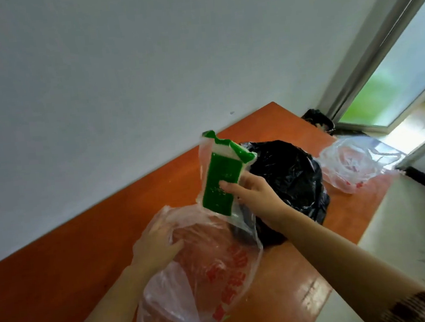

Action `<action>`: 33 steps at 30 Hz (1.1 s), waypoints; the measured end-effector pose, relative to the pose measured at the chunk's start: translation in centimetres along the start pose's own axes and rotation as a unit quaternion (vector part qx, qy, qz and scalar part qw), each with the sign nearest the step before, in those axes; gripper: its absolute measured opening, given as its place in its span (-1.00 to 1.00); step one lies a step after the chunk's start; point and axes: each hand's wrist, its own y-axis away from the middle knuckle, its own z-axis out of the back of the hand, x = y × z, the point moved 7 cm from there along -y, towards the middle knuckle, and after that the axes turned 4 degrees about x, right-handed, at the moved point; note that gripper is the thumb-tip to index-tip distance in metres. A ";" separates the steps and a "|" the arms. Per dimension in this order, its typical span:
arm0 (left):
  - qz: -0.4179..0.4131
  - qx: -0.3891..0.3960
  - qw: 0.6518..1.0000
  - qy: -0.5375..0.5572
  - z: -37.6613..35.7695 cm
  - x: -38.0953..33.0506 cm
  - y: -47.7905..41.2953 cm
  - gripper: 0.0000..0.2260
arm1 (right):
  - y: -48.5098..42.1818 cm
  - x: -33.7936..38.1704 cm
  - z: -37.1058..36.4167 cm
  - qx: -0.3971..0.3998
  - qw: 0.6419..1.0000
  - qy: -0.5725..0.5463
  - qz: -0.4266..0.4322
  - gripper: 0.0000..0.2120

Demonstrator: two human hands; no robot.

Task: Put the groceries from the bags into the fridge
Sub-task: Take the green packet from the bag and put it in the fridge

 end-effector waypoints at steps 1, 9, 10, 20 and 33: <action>0.012 -0.016 1.000 0.007 0.8 -1.0 0.3 -0.50 | 0.7 0.8 1.0 -0.014 0.999 -0.032 0.010 -0.87; -0.049 -0.121 0.991 0.035 5.7 -19.2 -0.3 -0.69 | 9.6 3.2 13.7 -0.141 0.982 -0.128 0.019 -0.81; -0.071 -0.126 0.989 0.035 5.5 -22.4 -0.6 -0.71 | 11.3 3.2 15.9 -0.158 0.980 -0.122 0.020 -0.80; -0.251 -0.105 0.958 0.088 -3.8 -58.3 3.0 -0.77 | 34.8 3.0 40.2 -0.344 0.937 -0.021 0.059 -0.77; -0.462 0.023 0.880 0.110 -21.2 -97.5 7.7 -0.76 | 63.5 1.3 67.9 -0.520 0.853 0.017 0.049 -0.67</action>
